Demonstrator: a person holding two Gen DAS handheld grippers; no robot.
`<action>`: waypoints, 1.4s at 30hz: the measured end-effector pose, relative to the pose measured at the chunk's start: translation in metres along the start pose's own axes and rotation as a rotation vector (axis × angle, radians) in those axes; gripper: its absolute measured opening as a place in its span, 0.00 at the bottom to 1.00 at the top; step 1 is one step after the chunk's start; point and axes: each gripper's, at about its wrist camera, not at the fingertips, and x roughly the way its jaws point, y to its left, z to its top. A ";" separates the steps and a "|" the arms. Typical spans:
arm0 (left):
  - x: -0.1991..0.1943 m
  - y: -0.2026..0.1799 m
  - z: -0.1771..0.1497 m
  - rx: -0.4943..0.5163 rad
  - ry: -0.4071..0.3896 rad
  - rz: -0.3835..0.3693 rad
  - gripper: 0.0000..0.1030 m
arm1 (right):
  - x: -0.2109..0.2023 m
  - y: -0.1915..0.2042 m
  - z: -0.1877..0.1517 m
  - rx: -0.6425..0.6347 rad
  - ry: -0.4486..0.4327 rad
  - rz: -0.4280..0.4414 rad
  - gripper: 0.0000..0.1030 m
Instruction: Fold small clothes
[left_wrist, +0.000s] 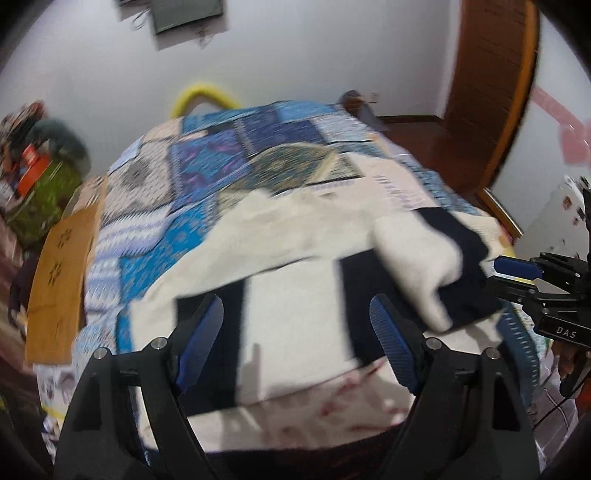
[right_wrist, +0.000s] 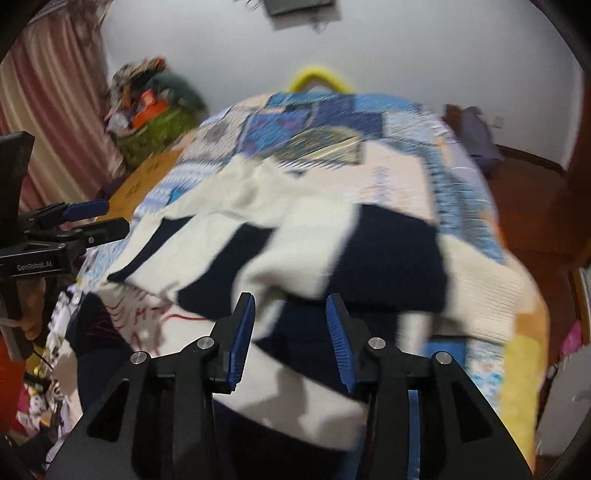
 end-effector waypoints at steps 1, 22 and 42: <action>0.001 -0.012 0.006 0.025 -0.003 -0.009 0.81 | -0.006 -0.007 -0.002 0.013 -0.011 -0.018 0.36; 0.122 -0.131 0.018 0.285 0.189 0.055 0.84 | 0.024 -0.085 -0.045 0.217 0.073 -0.032 0.36; 0.025 0.077 -0.024 -0.251 0.002 0.318 0.71 | 0.030 -0.075 -0.053 0.146 0.124 -0.077 0.36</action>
